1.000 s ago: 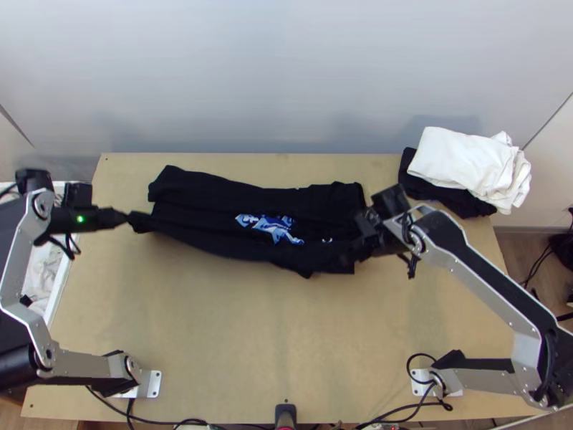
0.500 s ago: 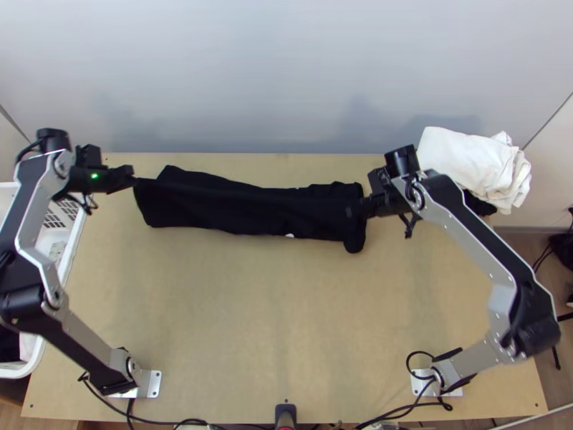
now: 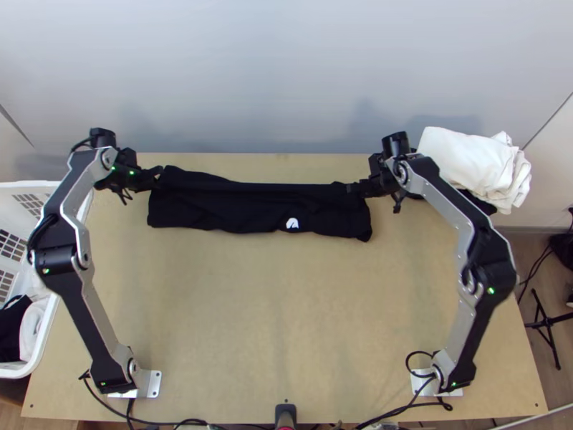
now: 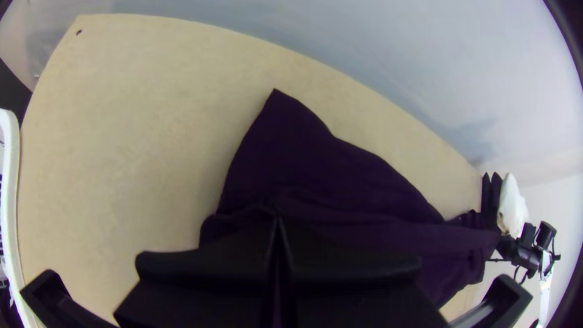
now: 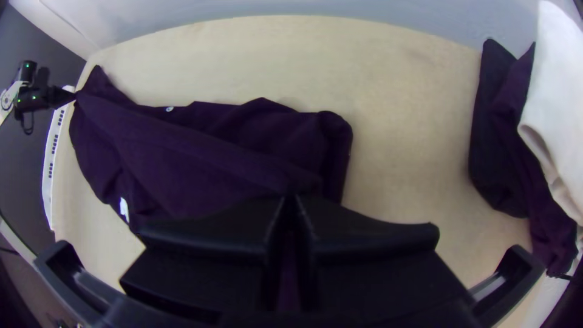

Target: Fold the t-shirt

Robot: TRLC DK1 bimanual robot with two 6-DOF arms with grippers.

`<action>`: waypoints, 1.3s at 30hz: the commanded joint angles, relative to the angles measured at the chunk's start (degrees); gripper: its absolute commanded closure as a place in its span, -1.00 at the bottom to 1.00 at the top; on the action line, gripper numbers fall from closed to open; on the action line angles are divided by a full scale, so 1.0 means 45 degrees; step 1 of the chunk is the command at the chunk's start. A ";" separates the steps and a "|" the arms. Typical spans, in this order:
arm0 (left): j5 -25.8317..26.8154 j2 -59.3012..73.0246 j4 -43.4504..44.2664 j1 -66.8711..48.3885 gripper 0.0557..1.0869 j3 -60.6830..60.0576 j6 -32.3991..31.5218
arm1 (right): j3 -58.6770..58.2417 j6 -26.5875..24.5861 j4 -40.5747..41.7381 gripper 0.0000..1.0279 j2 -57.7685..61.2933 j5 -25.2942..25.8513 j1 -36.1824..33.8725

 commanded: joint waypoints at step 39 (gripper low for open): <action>0.3279 -0.0217 0.1243 0.1568 -0.90 -0.2103 0.0451 | -0.3826 0.1282 -0.1890 -0.93 -0.9104 -0.0368 0.2249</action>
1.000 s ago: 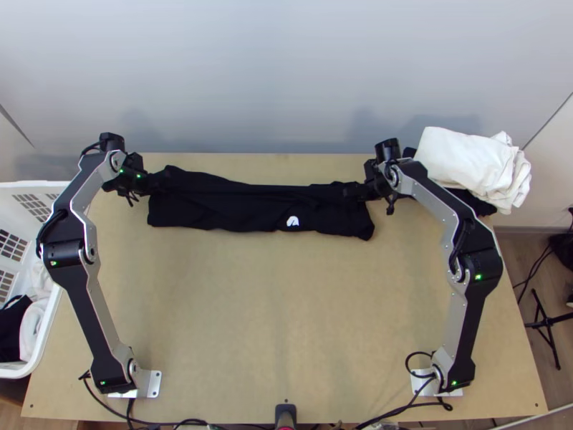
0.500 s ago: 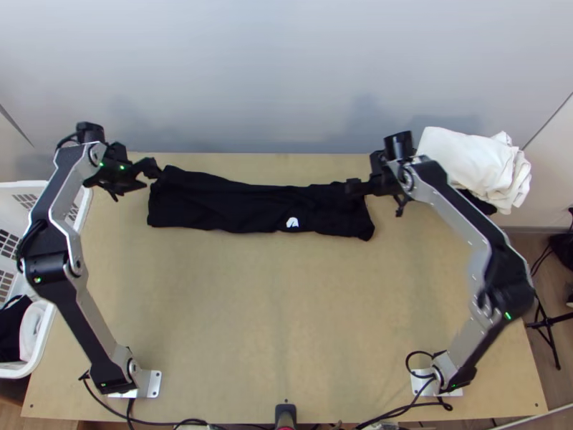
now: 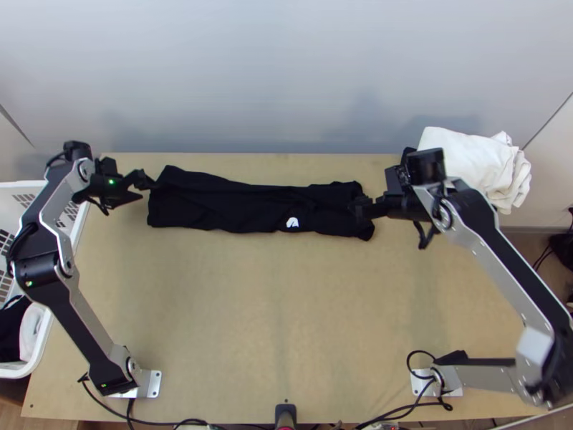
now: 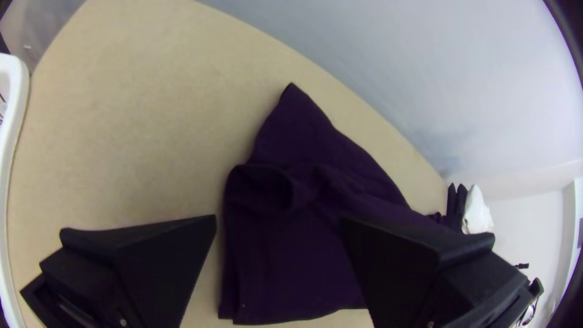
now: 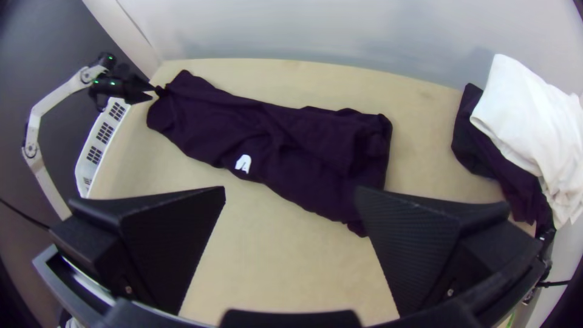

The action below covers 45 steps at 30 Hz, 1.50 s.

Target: Fold the t-shirt

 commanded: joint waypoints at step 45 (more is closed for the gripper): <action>0.2146 0.1027 -0.3578 -0.0192 0.93 0.2393 0.1560 | -0.1527 0.0510 -0.1674 -0.93 -0.1717 -0.0276 0.0295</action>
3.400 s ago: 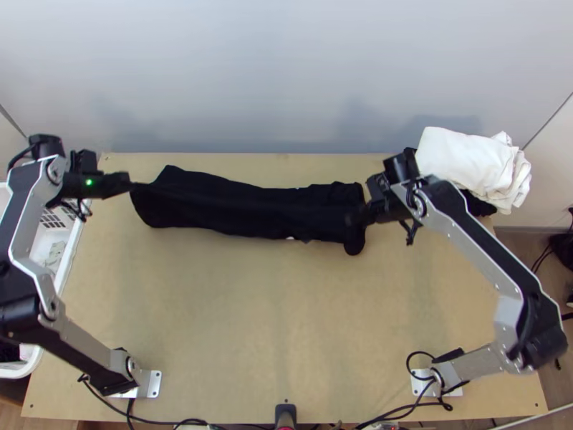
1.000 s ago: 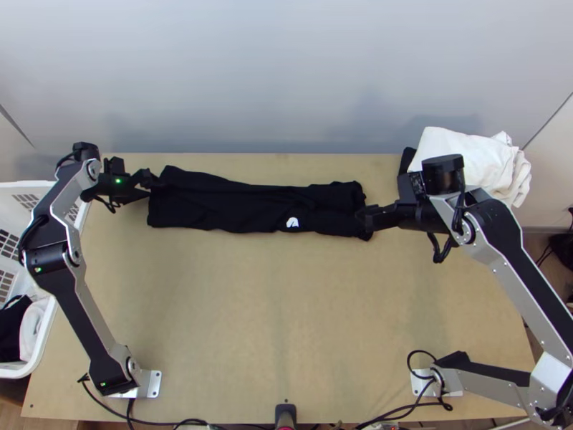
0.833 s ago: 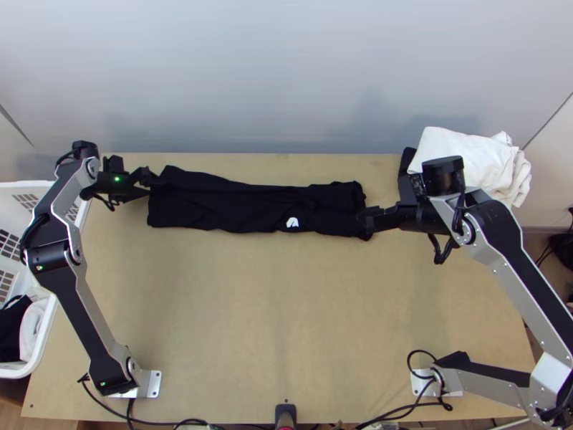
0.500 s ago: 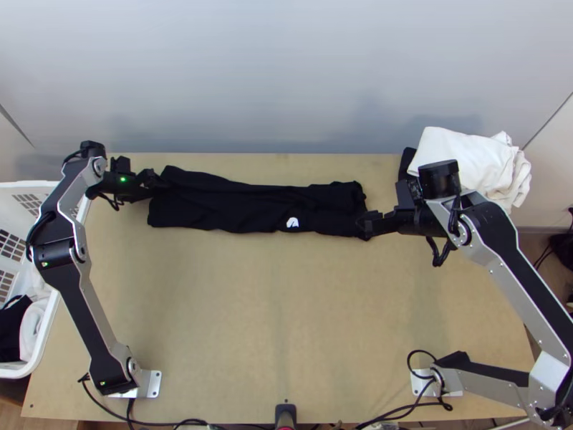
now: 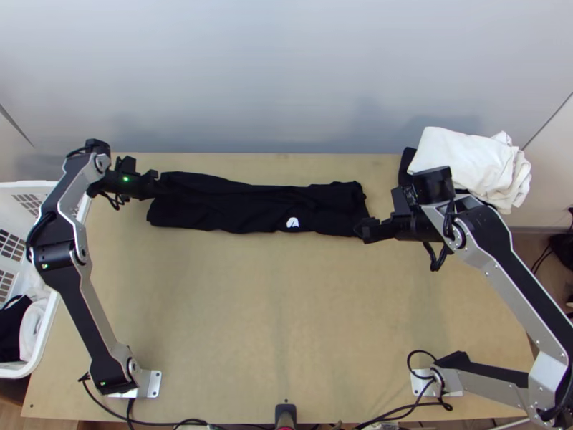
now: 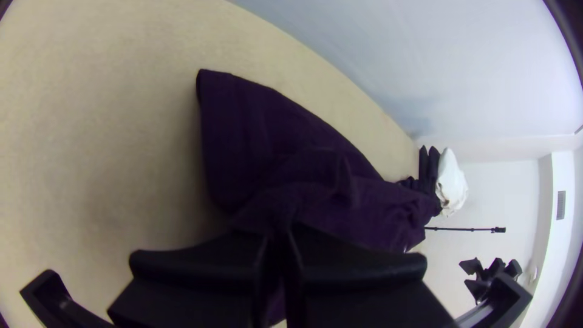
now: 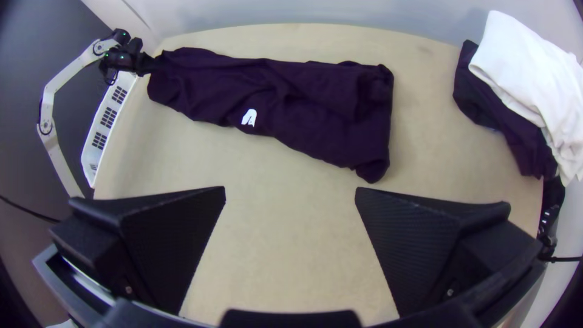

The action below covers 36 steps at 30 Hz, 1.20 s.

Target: Fold the t-shirt

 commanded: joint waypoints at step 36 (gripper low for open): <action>-0.1623 -0.0662 -0.1468 -0.6260 0.93 0.4754 -0.3183 | -0.4389 0.0884 0.1242 -0.93 -0.2746 0.0006 -0.0109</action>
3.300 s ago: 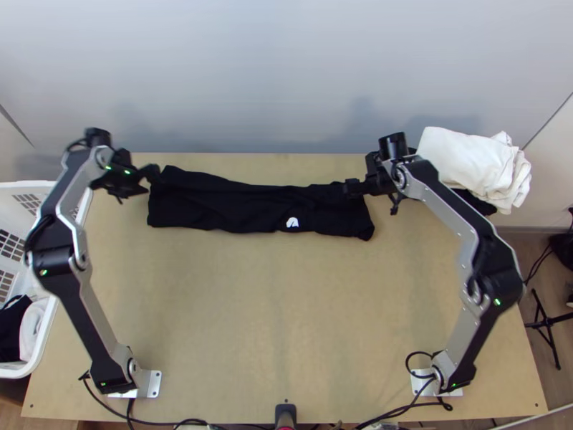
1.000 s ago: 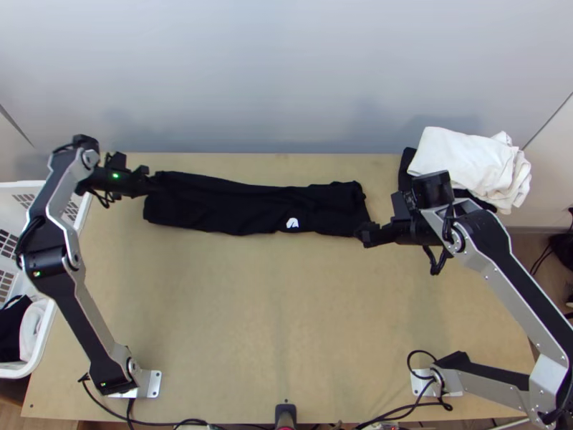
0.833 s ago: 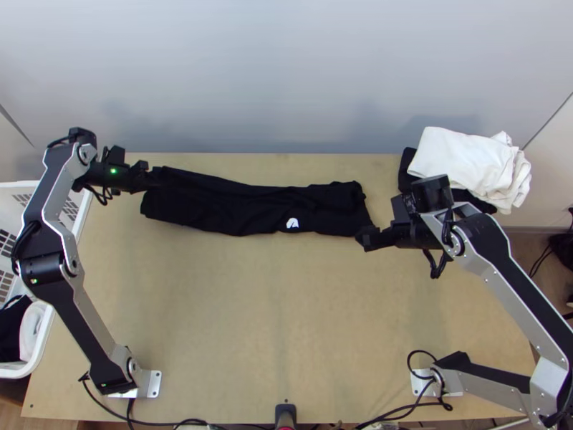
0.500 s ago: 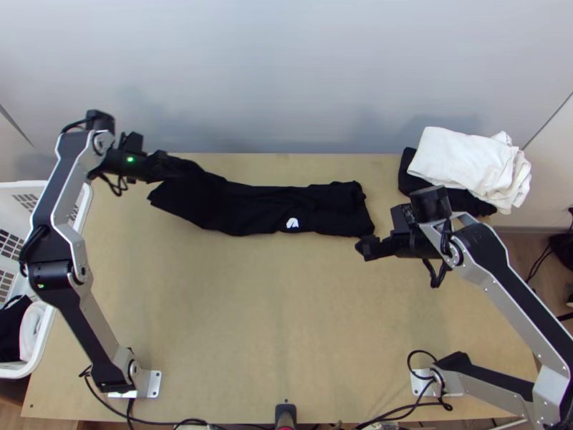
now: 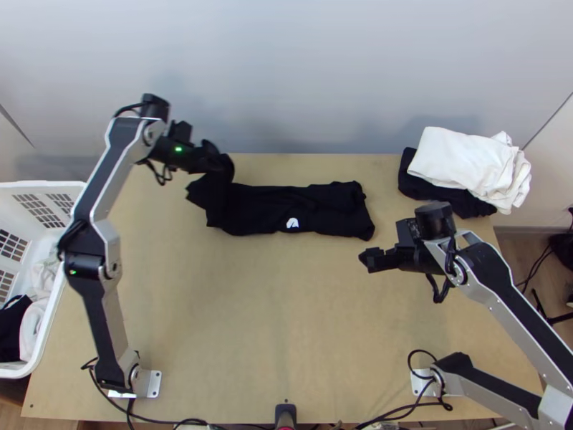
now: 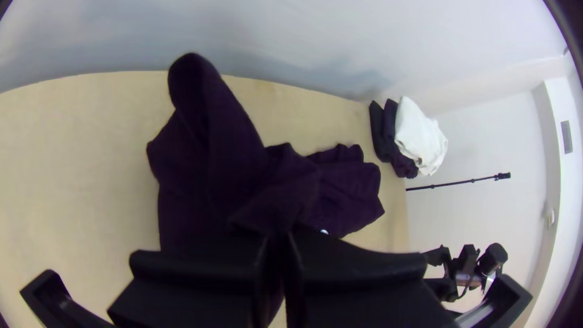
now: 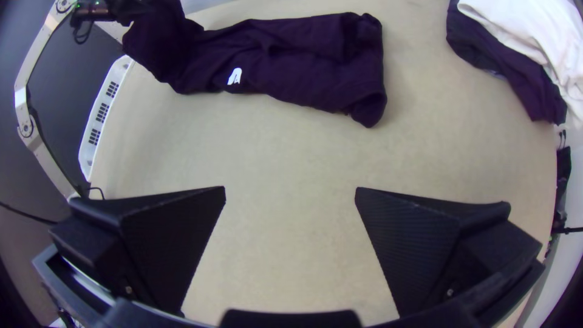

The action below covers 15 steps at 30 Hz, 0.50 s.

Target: Fold the t-shirt

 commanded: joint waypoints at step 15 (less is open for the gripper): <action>-0.0575 0.1441 0.3473 -0.3781 0.93 0.1507 -0.2362 | -0.1807 0.0346 0.0950 -0.93 -0.1523 0.0006 -0.0524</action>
